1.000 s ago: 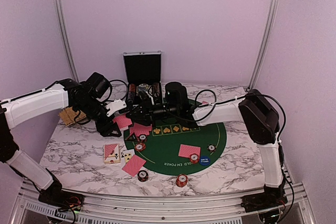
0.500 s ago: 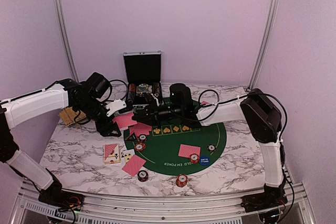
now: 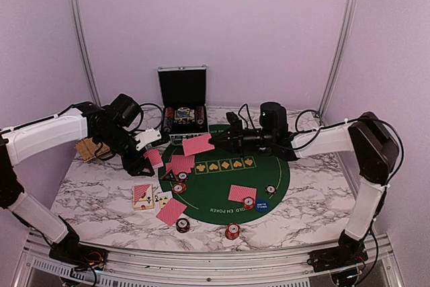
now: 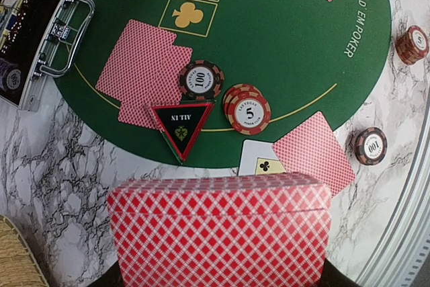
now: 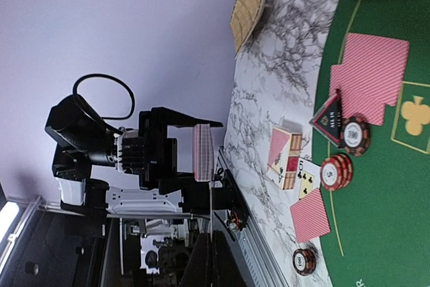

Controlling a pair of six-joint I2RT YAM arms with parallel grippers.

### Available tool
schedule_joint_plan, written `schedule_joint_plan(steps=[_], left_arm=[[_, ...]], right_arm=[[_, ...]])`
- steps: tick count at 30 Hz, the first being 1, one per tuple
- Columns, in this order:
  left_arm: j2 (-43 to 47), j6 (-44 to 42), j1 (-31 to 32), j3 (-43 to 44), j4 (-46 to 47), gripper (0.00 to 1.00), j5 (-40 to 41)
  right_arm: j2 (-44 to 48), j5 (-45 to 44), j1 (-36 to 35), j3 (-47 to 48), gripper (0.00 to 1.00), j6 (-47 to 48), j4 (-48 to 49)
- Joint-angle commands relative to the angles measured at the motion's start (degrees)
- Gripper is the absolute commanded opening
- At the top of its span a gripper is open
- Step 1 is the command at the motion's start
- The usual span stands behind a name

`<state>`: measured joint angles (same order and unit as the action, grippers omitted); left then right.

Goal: Distribute texas hold em gaming equipment

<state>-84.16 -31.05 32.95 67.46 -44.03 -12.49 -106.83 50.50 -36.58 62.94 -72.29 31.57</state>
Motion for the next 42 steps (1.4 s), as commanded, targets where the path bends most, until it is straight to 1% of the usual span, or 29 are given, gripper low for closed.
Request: schedule_joint_plan(steps=[1, 4, 7, 10, 13, 20, 23, 27, 31, 34, 36, 37, 39, 42], left_arm=[[2.15, -0.33, -0.08, -0.48, -0.17, 0.00, -0.02], [2.25, -0.34, -0.08, -0.49, -0.34, 0.00, 0.01], [2.23, -0.26, -0.08, -0.49, -0.38, 0.00, -0.32], [2.12, -0.15, -0.10, -0.48, -0.40, 0.00, -0.56], [2.00, -0.15, -0.08, -0.43, -0.46, 0.00, -0.69], [1.84, -0.24, -0.08, -0.03, -0.84, 0.00, -1.03], [1.77, -0.24, -0.08, -0.13, -1.05, 0.00, -1.05], [1.59, -0.16, -0.08, -0.09, -1.14, 0.00, -1.69], [1.25, -0.15, -0.02, 0.04, -1.23, 0.00, -2.06], [1.26, -0.31, -0.03, 0.13, -1.19, 0.00, -2.11], [1.22, -0.34, -0.05, 0.21, -1.17, 0.00, -2.27], [1.21, -0.33, -0.08, 0.26, -1.15, 0.00, -2.21], [1.21, -0.41, -0.08, 0.30, -1.15, 0.00, -2.26], [1.13, -0.33, -0.06, 0.43, -1.14, 0.00, -2.51]], right_arm=[[7.29, -0.29, 5.61, -7.66, 0.00, 7.90, -8.58], [11.34, -1.58, 8.99, -12.83, 0.00, 12.97, -15.17], [14.12, -4.39, 11.56, -15.80, 0.00, 19.15, -23.29], [15.91, -7.03, 13.12, -18.20, 0.00, 23.06, -27.75], [15.98, -8.65, 13.96, -20.35, 0.00, 24.08, -27.72], [12.62, -12.77, 13.90, -20.45, 0.00, 27.09, -28.85], [12.24, -14.43, 13.76, -20.16, 0.00, 28.90, -31.18], [13.61, -17.44, 13.17, -19.49, 0.00, 31.69, -37.07], [16.49, -19.83, 12.94, -18.44, 0.11, 33.58, -42.37], [19.42, -21.60, 12.94, -16.36, 0.26, 35.15, -47.73], [21.13, -22.74, 12.94, -14.24, 0.33, 35.81, -50.53], [21.88, -23.31, 12.96, -12.99, 0.39, 35.87, -51.66], [23.08, -23.69, 12.83, -10.33, 0.48, 35.60, -52.71], [23.56, -21.68, 10.76, -8.27, 0.61, 33.28, -49.03]])
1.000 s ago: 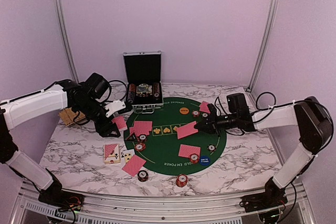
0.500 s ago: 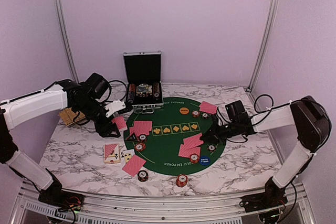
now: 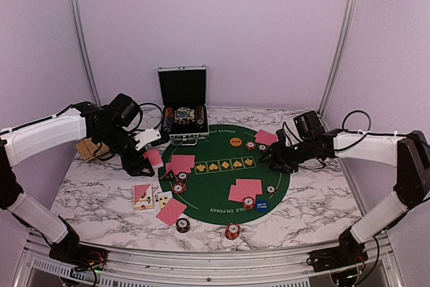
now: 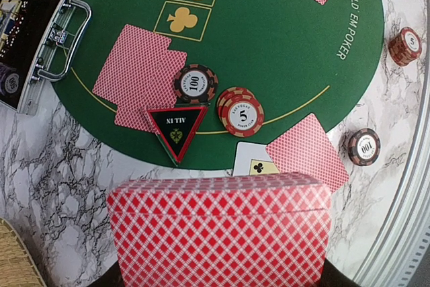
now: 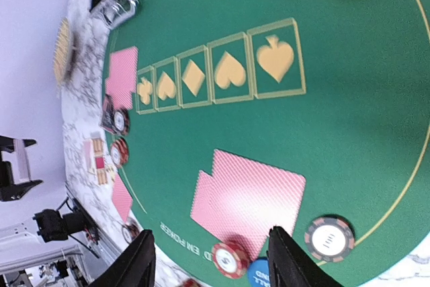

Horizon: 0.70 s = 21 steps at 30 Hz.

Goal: Distribute texas hold em gaming equipment

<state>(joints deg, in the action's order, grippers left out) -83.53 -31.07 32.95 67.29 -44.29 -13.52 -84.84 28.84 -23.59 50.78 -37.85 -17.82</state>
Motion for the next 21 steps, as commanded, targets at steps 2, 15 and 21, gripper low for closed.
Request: schedule_joint_plan(steps=[2, 15, 21], left_arm=[[0.40, -0.31, -0.02, 0.84, -0.90, 0.00, -1.55], [-0.19, -0.14, 0.01, 2.33, -0.88, 0.00, -1.28], [-0.52, -0.17, 0.01, 2.09, -0.88, 0.00, -1.42]], right_arm=[[0.02, 2.60, -5.15, 5.03, 0.69, -3.70, 5.10], [-24.35, 16.60, -21.75, 20.39, 0.84, -24.51, 39.75], [-32.85, 17.39, -25.64, 28.91, 0.85, -27.42, 42.76]])
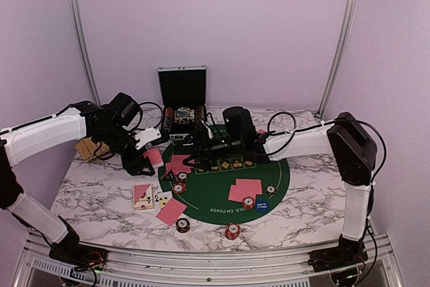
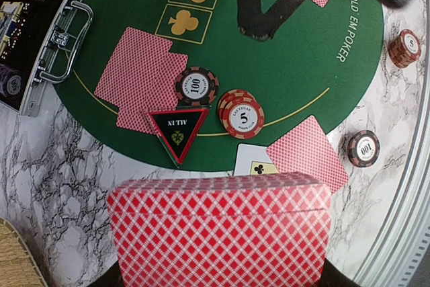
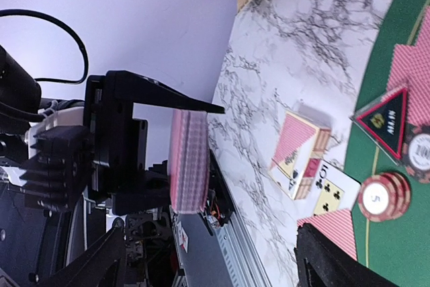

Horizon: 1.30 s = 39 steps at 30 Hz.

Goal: Distribute texas hold em gaming equipment

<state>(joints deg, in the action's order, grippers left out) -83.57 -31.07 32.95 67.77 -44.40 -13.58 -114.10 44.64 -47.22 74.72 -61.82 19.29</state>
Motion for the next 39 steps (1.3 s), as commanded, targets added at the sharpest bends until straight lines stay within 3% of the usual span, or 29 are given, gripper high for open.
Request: schedule_joint_plan(steps=[1, 39], left_arm=[[-0.61, -0.11, 0.01, 1.67, -0.77, 0.00, -1.48], [-0.78, 0.19, 0.01, 1.96, -0.77, 0.00, -1.72]], right_arm=[[-4.81, 1.71, -2.53, 6.25, 0.85, -3.72, 5.67], [-19.11, 2.77, -7.41, 18.93, 0.86, -11.09, 11.64]])
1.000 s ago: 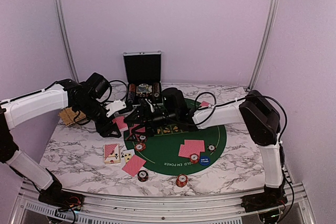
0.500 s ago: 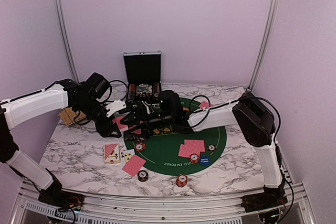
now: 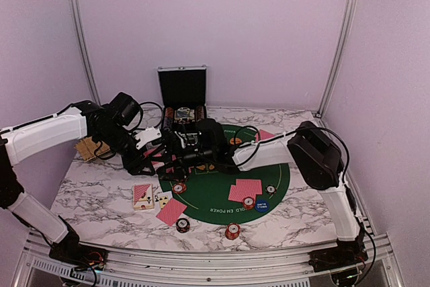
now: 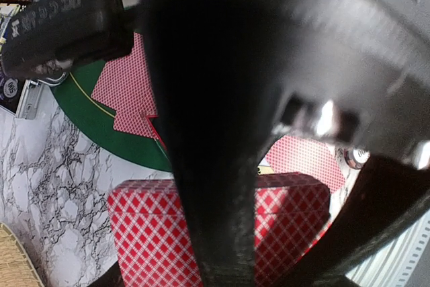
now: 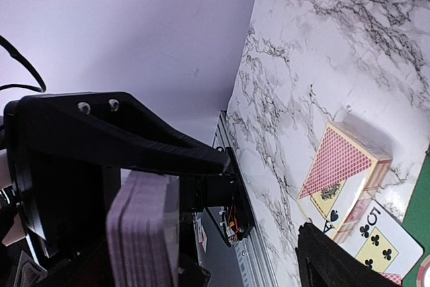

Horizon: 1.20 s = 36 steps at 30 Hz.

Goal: Distribute texas hold em gaming equipment

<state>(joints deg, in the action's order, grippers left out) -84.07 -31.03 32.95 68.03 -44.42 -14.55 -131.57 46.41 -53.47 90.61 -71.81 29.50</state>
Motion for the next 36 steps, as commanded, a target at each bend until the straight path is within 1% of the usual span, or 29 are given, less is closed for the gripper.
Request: schedule_joint_plan(steps=[1, 11, 16, 19, 23, 27, 32, 36], left_arm=[[-0.26, 0.18, 0.01, 1.75, -0.75, 0.00, -0.79], [-0.03, 0.26, 0.10, 1.49, -0.84, 0.00, -0.84], [0.35, 0.28, 0.10, 1.32, -0.84, 0.00, -0.53], [0.45, 0.26, 0.05, 1.32, -0.84, 0.00, -0.55], [0.24, 0.42, 0.10, 1.40, -0.84, 0.00, -0.76], [0.25, 0.40, 0.10, 1.43, -0.84, 0.00, -0.69], [0.38, 0.46, 0.10, 1.34, -0.84, 0.00, -0.71], [0.48, 0.36, 0.09, 1.09, -0.79, 0.00, -0.54]], right_arm=[[-2.29, 1.12, -1.30, 3.55, 0.86, -1.16, 1.36], [-5.16, 0.93, -1.58, 6.44, 0.87, -2.36, 0.91], [-4.17, -0.82, -0.57, 4.26, 0.87, -1.86, -0.09], [-2.82, -2.09, 0.19, 3.17, 0.86, 0.54, -2.91], [-0.86, -3.50, 1.30, 0.81, 0.83, 2.39, -4.91], [0.58, -3.96, 2.32, -1.69, 0.78, 2.20, -3.97], [1.44, -3.92, 2.76, -1.90, 0.70, 2.66, -4.29], [2.24, -4.19, 2.76, -1.49, 0.69, 4.40, -6.20]])
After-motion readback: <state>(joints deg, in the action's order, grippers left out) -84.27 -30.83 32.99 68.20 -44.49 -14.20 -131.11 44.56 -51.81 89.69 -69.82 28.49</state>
